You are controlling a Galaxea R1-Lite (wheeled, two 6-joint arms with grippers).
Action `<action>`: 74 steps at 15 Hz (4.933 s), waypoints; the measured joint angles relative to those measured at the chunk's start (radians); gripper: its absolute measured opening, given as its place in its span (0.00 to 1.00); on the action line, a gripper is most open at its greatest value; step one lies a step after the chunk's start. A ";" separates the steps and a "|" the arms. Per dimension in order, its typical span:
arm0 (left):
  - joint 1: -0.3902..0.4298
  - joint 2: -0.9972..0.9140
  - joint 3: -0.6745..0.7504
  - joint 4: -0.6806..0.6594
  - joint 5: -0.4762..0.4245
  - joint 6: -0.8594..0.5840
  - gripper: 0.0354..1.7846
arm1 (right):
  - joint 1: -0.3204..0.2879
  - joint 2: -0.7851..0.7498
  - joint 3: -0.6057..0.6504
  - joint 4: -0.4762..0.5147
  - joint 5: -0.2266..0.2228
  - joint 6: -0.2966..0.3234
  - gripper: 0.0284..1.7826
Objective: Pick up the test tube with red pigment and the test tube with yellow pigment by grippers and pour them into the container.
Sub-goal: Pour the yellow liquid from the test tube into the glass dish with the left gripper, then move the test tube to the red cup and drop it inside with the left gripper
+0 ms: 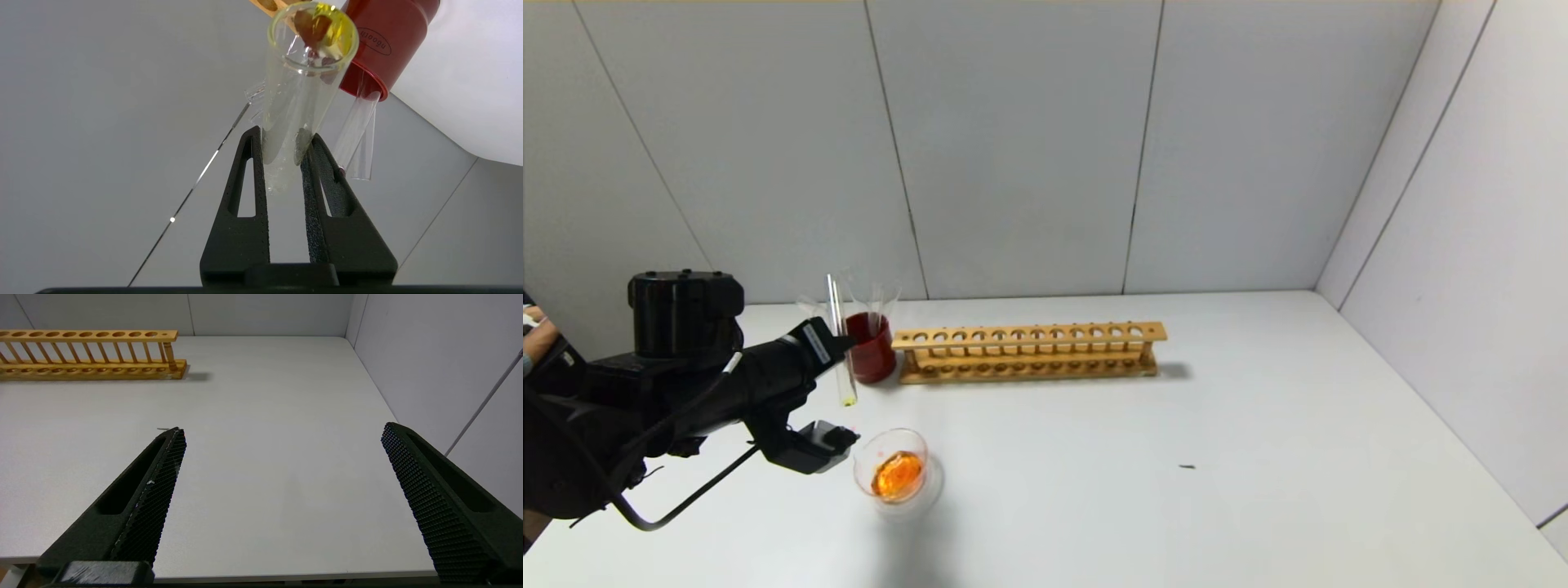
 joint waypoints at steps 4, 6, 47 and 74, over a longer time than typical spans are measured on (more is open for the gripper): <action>-0.004 -0.020 0.000 0.000 0.001 -0.188 0.15 | 0.000 0.000 0.000 0.000 0.000 0.000 0.98; -0.018 -0.045 -0.001 0.001 0.027 -0.348 0.15 | 0.000 0.000 0.000 0.000 0.000 0.000 0.98; 0.027 0.163 -0.819 0.556 0.091 -2.390 0.15 | 0.000 0.000 0.000 0.000 0.000 0.000 0.98; 0.074 0.364 -0.734 0.443 0.093 -2.400 0.15 | -0.001 0.000 0.000 0.000 0.000 0.000 0.98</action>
